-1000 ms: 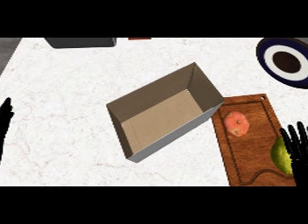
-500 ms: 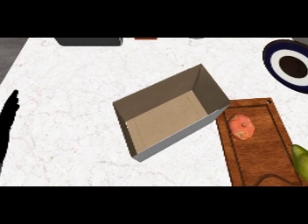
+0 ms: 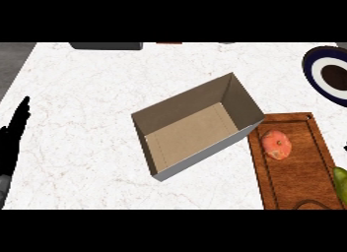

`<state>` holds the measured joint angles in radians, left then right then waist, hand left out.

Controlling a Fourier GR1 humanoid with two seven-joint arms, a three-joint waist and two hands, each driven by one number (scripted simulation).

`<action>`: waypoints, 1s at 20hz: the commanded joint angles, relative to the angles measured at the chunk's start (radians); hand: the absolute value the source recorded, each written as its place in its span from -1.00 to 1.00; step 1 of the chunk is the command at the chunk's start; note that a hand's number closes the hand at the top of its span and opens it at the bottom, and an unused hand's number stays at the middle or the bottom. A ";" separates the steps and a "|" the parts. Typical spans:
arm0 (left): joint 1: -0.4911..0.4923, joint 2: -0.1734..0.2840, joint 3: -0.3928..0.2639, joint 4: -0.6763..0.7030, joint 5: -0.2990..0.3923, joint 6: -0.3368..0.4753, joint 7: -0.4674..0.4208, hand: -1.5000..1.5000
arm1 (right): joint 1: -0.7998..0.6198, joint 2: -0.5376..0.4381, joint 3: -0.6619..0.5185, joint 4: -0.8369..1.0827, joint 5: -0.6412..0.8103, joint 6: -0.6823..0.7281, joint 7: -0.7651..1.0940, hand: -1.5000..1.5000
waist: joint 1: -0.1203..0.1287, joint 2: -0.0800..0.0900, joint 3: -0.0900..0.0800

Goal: Pick the pear from the cutting board and place it in the cardboard box

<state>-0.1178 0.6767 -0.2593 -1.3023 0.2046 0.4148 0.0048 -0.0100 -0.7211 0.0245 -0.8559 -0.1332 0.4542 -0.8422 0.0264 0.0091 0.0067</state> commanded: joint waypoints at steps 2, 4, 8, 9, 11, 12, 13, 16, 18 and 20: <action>-0.023 -0.012 0.003 0.011 -0.011 0.002 0.029 0.00 | -0.078 -0.009 0.099 0.078 0.111 0.131 -0.195 -1.00 | 0.002 -0.001 -0.001; -0.038 -0.009 0.018 0.043 0.006 -0.039 0.007 0.00 | -0.094 -0.025 0.118 0.135 0.133 0.140 -0.233 -1.00 | -0.002 0.002 -0.001; 0.001 -0.007 0.020 0.000 -0.019 -0.018 0.010 0.00 | -0.113 -0.026 0.157 0.209 0.190 0.082 -0.291 -1.00 | -0.004 -0.004 -0.002; 0.000 -0.012 0.032 0.024 0.001 -0.044 -0.015 0.00 | -0.166 -0.005 0.166 0.234 0.195 0.067 -0.264 -1.00 | 0.006 -0.001 -0.002; -0.007 -0.035 0.003 -0.007 -0.034 -0.006 0.028 0.00 | -0.212 -0.001 0.177 0.253 0.196 0.078 -0.241 -1.00 | 0.007 -0.002 -0.002; -0.004 -0.050 0.010 0.040 -0.049 0.006 -0.017 0.00 | -0.199 -0.009 0.177 0.245 0.187 0.086 -0.262 -1.00 | -0.004 -0.002 -0.003; -0.024 -0.012 0.044 0.044 -0.029 -0.025 -0.006 0.00 | -0.180 0.028 0.192 0.269 0.213 0.016 -0.298 -1.00 | -0.004 -0.001 -0.002; -0.030 -0.019 0.040 0.027 -0.025 -0.035 0.024 0.00 | -0.222 0.044 0.203 0.296 0.204 0.028 -0.272 -1.00 | 0.003 -0.001 -0.002; -0.010 -0.026 0.038 0.027 -0.031 -0.039 0.001 0.00 | -0.201 0.011 0.216 0.290 0.212 0.039 -0.316 -1.00 | -0.003 -0.003 -0.002; -0.004 -0.039 0.036 0.019 -0.034 -0.030 -0.001 0.00 | -0.211 -0.009 0.206 0.301 0.185 0.070 -0.326 -1.00 | 0.000 -0.002 -0.002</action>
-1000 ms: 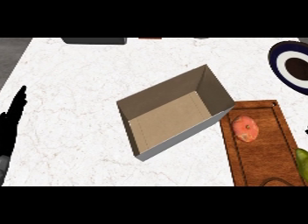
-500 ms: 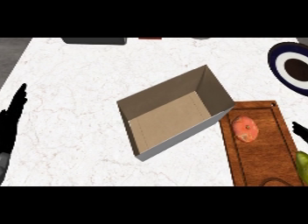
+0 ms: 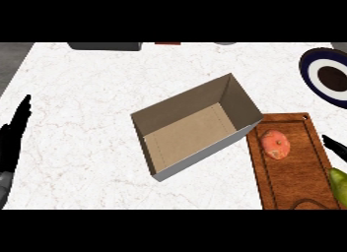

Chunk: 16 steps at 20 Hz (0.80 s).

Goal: Pick the pear from the cutting board and place it in the cardboard box

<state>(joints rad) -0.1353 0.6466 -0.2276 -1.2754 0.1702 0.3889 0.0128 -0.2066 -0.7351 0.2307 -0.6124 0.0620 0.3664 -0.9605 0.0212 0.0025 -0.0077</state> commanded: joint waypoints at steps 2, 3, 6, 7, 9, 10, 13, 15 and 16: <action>-0.010 0.023 0.032 0.010 0.019 -0.043 0.003 0.00 | -0.014 0.031 0.010 0.001 -0.032 0.155 -0.175 -1.00 | -0.008 0.001 0.011; 0.004 -0.016 0.000 0.015 -0.024 0.014 -0.001 0.00 | -0.005 0.042 0.018 -0.002 -0.033 0.149 -0.192 -1.00 | -0.009 0.002 0.011; -0.031 0.025 0.043 0.005 0.008 -0.022 0.037 0.00 | 0.011 0.004 0.026 -0.049 -0.056 0.176 -0.216 -1.00 | -0.016 -0.001 0.011; -0.042 -0.003 0.014 0.016 -0.024 0.003 0.047 0.00 | 0.023 0.006 0.035 -0.044 -0.050 0.160 -0.232 -1.00 | -0.021 0.001 0.012; -0.017 0.029 0.052 0.022 0.012 -0.046 0.021 0.00 | 0.002 -0.020 0.011 -0.071 -0.098 0.191 -0.200 -1.00 | -0.014 -0.001 0.010; -0.016 -0.010 0.023 0.023 -0.012 -0.020 0.015 0.00 | 0.006 0.002 0.029 -0.069 -0.087 0.171 -0.212 -1.00 | -0.014 0.002 0.011; -0.004 0.002 0.038 0.010 -0.013 -0.020 0.026 0.00 | 0.035 -0.008 0.044 -0.127 -0.110 0.175 -0.182 -1.00 | -0.019 -0.002 0.009; -0.029 -0.007 0.026 0.002 -0.037 -0.014 0.053 0.00 | 0.018 -0.028 0.065 -0.079 -0.072 0.164 -0.192 -1.00 | -0.013 0.001 0.010; 0.073 -0.001 0.057 -0.025 -0.003 -0.028 -0.027 0.00 | 0.082 -0.070 0.079 -0.127 -0.059 0.148 -0.212 -1.00 | -0.010 -0.004 0.009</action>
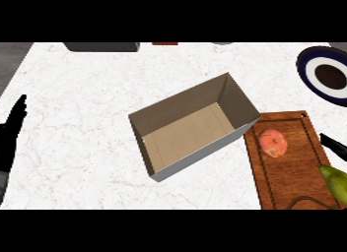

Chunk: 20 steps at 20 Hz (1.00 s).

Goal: Pick the pear from the cutting board and place it in the cardboard box

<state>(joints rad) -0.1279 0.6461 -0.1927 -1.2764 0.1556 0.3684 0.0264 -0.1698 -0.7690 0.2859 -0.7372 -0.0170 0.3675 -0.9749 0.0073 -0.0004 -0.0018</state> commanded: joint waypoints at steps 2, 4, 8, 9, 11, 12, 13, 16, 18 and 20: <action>0.018 -0.054 -0.020 -0.005 -0.034 0.023 -0.003 0.00 | 0.046 -0.008 0.040 0.009 0.032 0.119 -0.174 -1.00 | -0.006 0.001 0.003; -0.032 -0.024 0.018 0.047 -0.031 -0.012 -0.010 0.00 | -0.038 0.012 0.052 0.048 0.046 0.133 -0.109 -1.00 | 0.001 0.004 0.003; -0.006 -0.063 -0.003 -0.005 -0.064 0.022 0.030 0.00 | -0.050 0.040 0.067 0.041 0.055 0.108 -0.070 -1.00 | 0.003 0.002 0.003; -0.009 -0.035 0.040 0.044 -0.031 -0.028 -0.024 0.00 | -0.076 0.111 0.073 0.032 0.044 0.066 0.007 -1.00 | 0.005 0.003 0.002; 0.051 -0.027 0.025 -0.060 -0.056 -0.014 0.015 0.00 | -0.055 0.120 0.038 0.075 0.042 0.002 -0.027 1.00 | 0.007 0.000 0.003; -0.047 -0.025 0.041 -0.001 -0.050 -0.030 0.065 0.00 | -0.040 0.124 0.015 0.031 0.023 -0.054 -0.024 1.00 | -0.008 0.001 0.003; 0.026 -0.047 0.042 0.013 -0.052 -0.029 -0.030 0.00 | -0.094 0.146 0.001 0.146 0.045 -0.077 -0.063 1.00 | 0.008 0.004 0.004; 0.005 -0.039 0.060 0.011 -0.062 -0.041 -0.012 0.00 | -0.072 0.142 -0.042 0.161 0.023 -0.109 -0.079 1.00 | 0.002 0.003 0.003; -0.009 -0.063 0.065 0.057 -0.079 -0.036 -0.027 0.00 | -0.094 0.205 -0.041 0.067 0.023 -0.185 0.041 1.00 | -0.007 0.001 0.002; 0.016 -0.049 0.056 -0.023 -0.078 -0.008 0.036 0.00 | -0.067 0.150 -0.014 -0.004 0.086 -0.348 0.273 1.00 | -0.012 -0.008 -0.001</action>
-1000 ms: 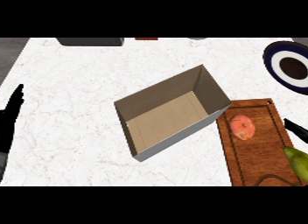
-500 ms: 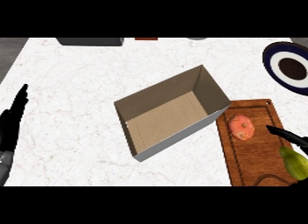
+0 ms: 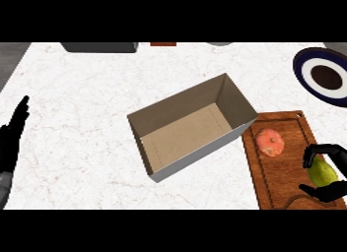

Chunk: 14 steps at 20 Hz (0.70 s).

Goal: Pick the pear from the cutting board and place it in the cardboard box

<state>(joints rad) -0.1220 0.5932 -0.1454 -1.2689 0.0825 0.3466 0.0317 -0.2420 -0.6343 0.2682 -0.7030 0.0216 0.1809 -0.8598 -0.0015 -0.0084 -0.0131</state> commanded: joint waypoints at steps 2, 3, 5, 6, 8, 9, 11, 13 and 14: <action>0.009 0.015 0.019 0.015 0.004 -0.007 0.000 0.00 | 0.048 -0.017 0.043 -0.028 0.137 -0.291 0.250 1.00 | -0.026 -0.004 0.003; 0.026 0.013 0.015 0.020 -0.007 0.007 -0.009 0.00 | 0.073 -0.039 0.051 -0.021 0.168 -0.337 0.289 1.00 | -0.034 -0.007 0.000; 0.028 0.024 0.026 0.015 0.005 -0.005 -0.003 0.00 | 0.092 -0.078 0.060 -0.044 0.215 -0.410 0.368 1.00 | -0.049 -0.014 -0.004; 0.016 0.013 0.014 0.009 -0.003 0.006 0.027 0.00 | 0.099 -0.088 0.066 -0.071 0.239 -0.450 0.398 1.00 | -0.064 -0.017 -0.002; 0.043 0.037 0.039 -0.009 0.019 -0.011 0.017 0.00 | 0.119 -0.087 0.061 -0.128 0.266 -0.542 0.483 1.00 | -0.050 -0.023 -0.001; 0.058 0.004 0.018 0.009 -0.005 0.021 0.003 0.00 | 0.131 -0.085 0.071 -0.165 0.285 -0.574 0.519 1.00 | -0.066 -0.022 -0.003; 0.068 0.012 0.030 -0.006 0.006 0.016 0.010 0.00 | 0.148 -0.112 0.061 -0.235 0.318 -0.654 0.602 1.00 | -0.065 -0.023 -0.001; 0.049 0.036 0.047 -0.007 0.020 -0.004 0.031 0.00 | 0.184 -0.117 0.080 -0.339 0.346 -0.682 0.672 1.00 | -0.081 -0.024 -0.001; 0.064 0.015 0.036 -0.010 0.007 0.014 0.007 0.00 | 0.182 -0.121 0.079 -0.394 0.365 -0.716 0.713 1.00 | -0.077 -0.024 -0.001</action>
<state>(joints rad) -0.0705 0.6135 -0.1126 -1.2704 0.0901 0.3536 0.0429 -0.0967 -0.7321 0.3347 -0.9616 0.3219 -0.4264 -0.2896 -0.0674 -0.0321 -0.0170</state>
